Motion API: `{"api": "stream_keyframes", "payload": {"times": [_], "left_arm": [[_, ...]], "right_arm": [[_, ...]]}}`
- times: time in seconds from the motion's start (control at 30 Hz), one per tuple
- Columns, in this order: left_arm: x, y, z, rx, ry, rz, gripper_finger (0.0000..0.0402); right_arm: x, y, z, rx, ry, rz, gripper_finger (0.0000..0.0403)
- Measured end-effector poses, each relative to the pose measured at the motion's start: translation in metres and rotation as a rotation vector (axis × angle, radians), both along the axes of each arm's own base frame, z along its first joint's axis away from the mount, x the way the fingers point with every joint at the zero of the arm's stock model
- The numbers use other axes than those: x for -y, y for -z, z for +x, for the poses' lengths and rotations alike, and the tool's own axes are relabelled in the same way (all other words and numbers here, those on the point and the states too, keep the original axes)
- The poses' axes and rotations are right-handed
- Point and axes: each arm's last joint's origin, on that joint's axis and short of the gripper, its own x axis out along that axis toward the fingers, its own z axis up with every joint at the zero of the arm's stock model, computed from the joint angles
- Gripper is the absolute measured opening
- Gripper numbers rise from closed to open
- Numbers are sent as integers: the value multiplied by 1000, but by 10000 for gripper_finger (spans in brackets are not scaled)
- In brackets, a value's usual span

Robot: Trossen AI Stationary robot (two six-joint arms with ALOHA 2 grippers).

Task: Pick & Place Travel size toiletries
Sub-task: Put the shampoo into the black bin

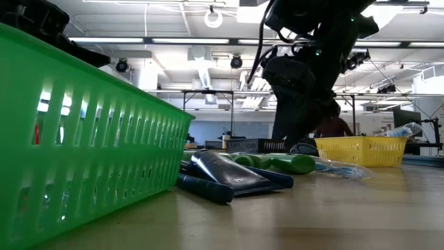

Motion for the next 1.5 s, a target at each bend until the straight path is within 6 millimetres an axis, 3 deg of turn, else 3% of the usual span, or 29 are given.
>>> {"api": "stream_keyframes", "payload": {"times": [0.33,0.63,0.97,1.5], "left_arm": [[0,0,0,-1,0,1,3],[0,0,0,-2,1,2,3],[0,0,0,-3,1,3,3],[0,0,0,-3,0,2,3]], "right_arm": [[-1,29,5,-89,1,-16,221],[0,29,4,-97,-10,-39,218],[0,29,4,-98,-15,-44,169],[0,29,4,-99,-26,-29,170]]}}
